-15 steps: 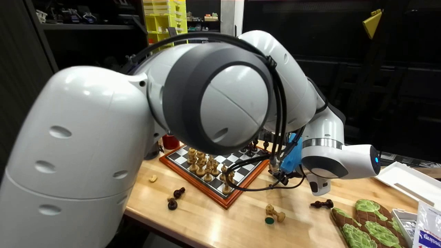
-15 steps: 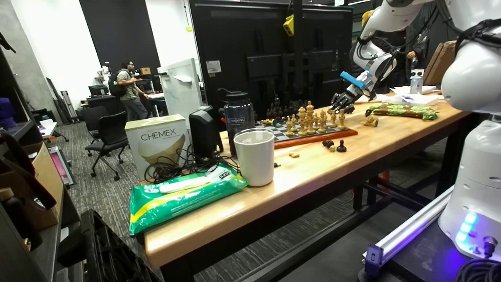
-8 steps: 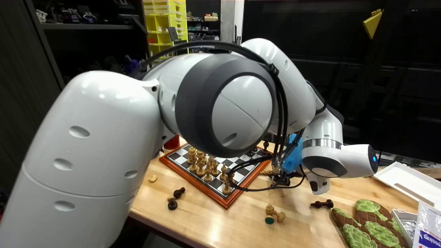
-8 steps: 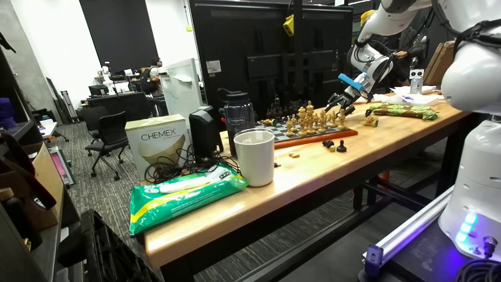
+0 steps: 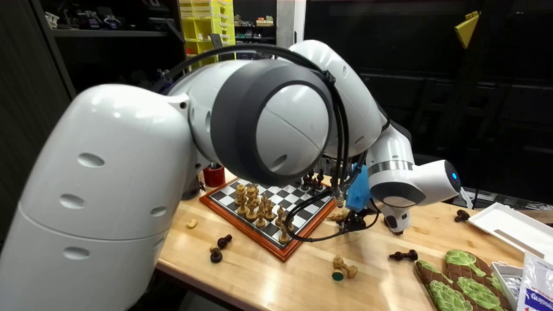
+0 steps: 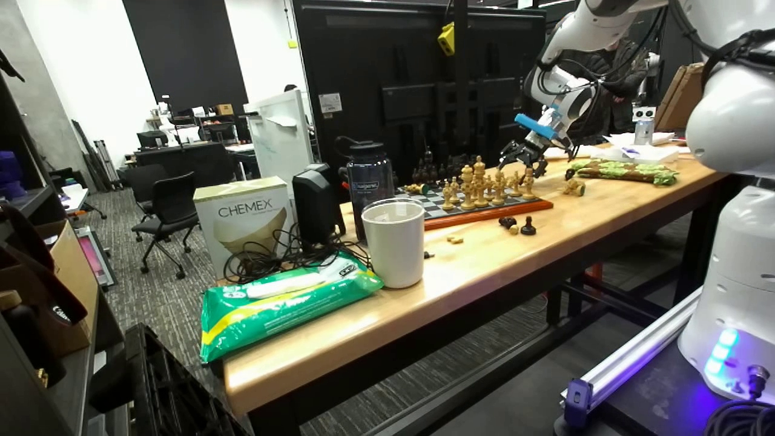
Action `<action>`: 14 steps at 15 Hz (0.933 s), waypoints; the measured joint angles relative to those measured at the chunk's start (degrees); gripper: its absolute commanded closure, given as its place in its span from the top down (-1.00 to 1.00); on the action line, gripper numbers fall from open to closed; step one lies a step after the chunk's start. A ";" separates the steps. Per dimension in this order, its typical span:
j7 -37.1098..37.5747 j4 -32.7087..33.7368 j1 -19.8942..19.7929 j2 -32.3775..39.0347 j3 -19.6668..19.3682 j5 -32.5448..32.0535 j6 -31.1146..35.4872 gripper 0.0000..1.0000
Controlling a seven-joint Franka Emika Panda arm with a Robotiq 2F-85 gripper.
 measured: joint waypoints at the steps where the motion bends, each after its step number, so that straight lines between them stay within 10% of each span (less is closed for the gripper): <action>1: 0.07 -0.09 0.85 -0.52 -0.01 -1.42 1.13 1.00; 14: 15.78 -3.80 12.86 -11.68 -0.21 -42.71 12.37 1.00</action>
